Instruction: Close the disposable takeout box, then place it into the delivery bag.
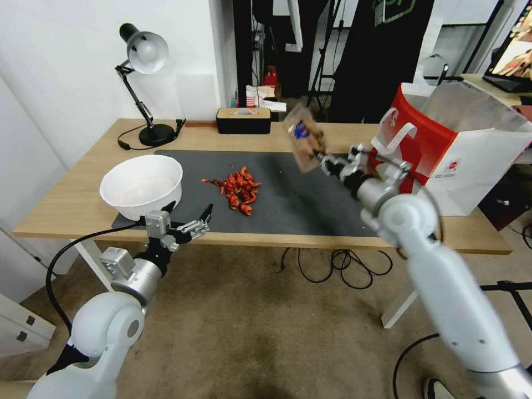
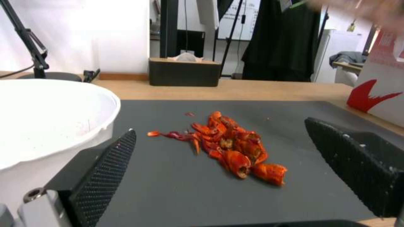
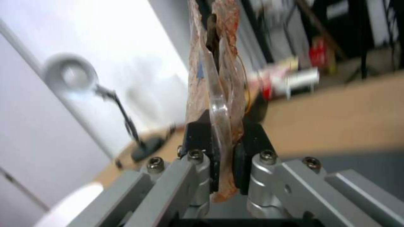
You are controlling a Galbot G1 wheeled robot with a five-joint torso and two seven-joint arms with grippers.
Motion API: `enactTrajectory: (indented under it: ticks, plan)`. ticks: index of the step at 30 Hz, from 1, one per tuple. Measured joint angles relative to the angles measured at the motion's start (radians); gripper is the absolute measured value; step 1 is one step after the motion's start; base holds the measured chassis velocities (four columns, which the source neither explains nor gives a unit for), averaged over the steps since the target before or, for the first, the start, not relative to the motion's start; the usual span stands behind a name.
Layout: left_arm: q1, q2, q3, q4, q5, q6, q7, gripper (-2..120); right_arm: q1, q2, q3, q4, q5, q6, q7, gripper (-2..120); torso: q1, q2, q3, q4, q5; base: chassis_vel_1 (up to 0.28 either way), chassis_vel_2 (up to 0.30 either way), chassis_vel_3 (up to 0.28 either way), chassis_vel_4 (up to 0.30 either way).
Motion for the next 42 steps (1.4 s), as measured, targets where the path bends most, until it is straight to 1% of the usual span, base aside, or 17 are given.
enactTrajectory:
  ticks: [3, 4, 5, 7, 8, 11, 16, 18, 19, 24, 26, 30, 33, 37, 39, 40, 42]
  plan:
    - [0.002, 0.004, -0.003, -0.003, -0.001, 0.000, 0.000, 100, 0.061, -0.084, 0.055, 0.013, 0.080, 0.005, 0.013, 4, 0.000, 0.000, 0.000, 0.0003, 0.0003, 0.000, 0.000, 0.000, 0.000]
    - [0.002, 0.004, -0.003, -0.003, -0.001, 0.000, 0.000, 100, 0.061, -0.084, 0.055, 0.013, 0.080, 0.005, 0.013, 4, 0.000, 0.000, 0.000, 0.0003, 0.0003, 0.000, 0.000, 0.000, 0.000]
    - [0.002, 0.005, -0.003, -0.004, -0.002, -0.001, 0.000, 100, 0.088, -0.125, 0.079, 0.004, 0.113, 0.013, 0.015, 4, 0.000, 0.000, 0.000, 0.0002, -0.0009, 0.000, 0.000, 0.000, 0.000]
    - [0.001, 0.006, -0.001, -0.005, -0.003, -0.001, 0.000, 100, 0.122, -0.192, 0.121, -0.030, 0.164, 0.020, 0.016, 4, 0.000, 0.000, 0.000, -0.0002, 0.0006, 0.000, 0.000, 0.000, 0.000]
    - [0.001, 0.006, -0.001, -0.005, -0.003, -0.001, 0.000, 100, 0.122, -0.192, 0.121, -0.030, 0.164, 0.020, 0.016, 4, 0.000, 0.000, 0.000, -0.0002, 0.0006, 0.000, 0.000, 0.000, 0.000]
    - [-0.001, 0.004, 0.004, -0.005, -0.003, -0.001, 0.000, 100, 0.149, -0.253, 0.177, -0.081, 0.206, 0.027, 0.016, 4, 0.000, 0.000, 0.000, -0.0001, 0.0002, 0.000, 0.000, 0.000, 0.000]
    - [-0.002, -0.005, 0.011, -0.016, 0.006, 0.005, -0.002, 100, 0.155, -0.309, 0.244, -0.144, 0.233, 0.032, 0.015, 4, 0.000, 0.000, 0.000, 0.0000, 0.0004, 0.000, 0.000, 0.000, 0.000]
    - [0.000, -0.019, 0.017, -0.032, 0.014, 0.018, -0.006, 100, 0.141, -0.328, 0.272, -0.167, 0.235, 0.032, 0.012, 4, 0.000, 0.000, 0.000, -0.0002, -0.0004, 0.000, 0.000, 0.000, 0.000]
    - [0.008, -0.033, 0.023, -0.050, 0.020, 0.030, -0.008, 100, 0.119, -0.336, 0.294, -0.183, 0.235, 0.031, 0.011, 4, 0.000, 0.000, 0.000, -0.0001, 0.0002, 0.000, 0.000, 0.000, 0.000]
    - [0.036, -0.080, 0.046, -0.087, 0.048, 0.056, -0.013, 100, 0.026, -0.336, 0.342, -0.198, 0.231, 0.019, 0.010, 4, 0.000, 0.000, 0.000, -0.0002, 0.0004, 0.000, 0.000, 0.000, 0.000]
    - [0.058, -0.110, 0.054, -0.107, 0.062, 0.070, -0.015, 100, -0.030, -0.317, 0.363, -0.199, 0.221, 0.011, 0.009, 4, 0.000, 0.000, 0.000, -0.0001, 0.0005, 0.000, 0.000, 0.000, 0.000]
    - [0.092, -0.137, 0.056, -0.126, 0.078, 0.075, -0.016, 100, -0.079, -0.281, 0.372, -0.199, 0.216, -0.003, 0.007, 4, 0.000, 0.000, 0.000, 0.0000, 0.0002, 0.000, 0.000, 0.000, 0.000]
    - [0.103, -0.140, 0.047, -0.131, 0.083, 0.075, -0.016, 100, -0.085, -0.252, 0.367, -0.205, 0.211, -0.007, 0.006, 4, 0.000, 0.000, 0.000, 0.0002, -0.0005, 0.000, 0.000, 0.000, 0.000]
    - [0.107, -0.138, 0.037, -0.136, 0.084, 0.075, -0.017, 100, -0.072, -0.232, 0.353, -0.219, 0.203, -0.013, 0.006, 4, 0.000, 0.000, 0.000, 0.0002, 0.0001, 0.000, 0.000, 0.000, 0.000]
    - [0.109, -0.138, 0.035, -0.139, 0.084, 0.075, -0.018, 100, -0.060, -0.227, 0.348, -0.226, 0.201, -0.015, 0.007, 13, 0.000, 0.000, 0.000, 0.0003, -0.0003, 0.000, 0.000, 0.000, 0.000]
    - [0.109, -0.138, 0.035, -0.139, 0.084, 0.075, -0.018, 100, -0.060, -0.227, 0.348, -0.226, 0.201, -0.015, 0.007, 13, 0.000, 0.000, 0.000, 0.0003, -0.0003, 0.000, 0.000, 0.000, 0.000]
    - [0.112, -0.138, 0.035, -0.139, 0.084, 0.075, -0.019, 100, -0.057, -0.226, 0.346, -0.228, 0.200, -0.015, 0.008, 21, 0.000, 0.000, 0.000, 0.0000, -0.0002, 0.000, 0.000, 0.000, 0.000]
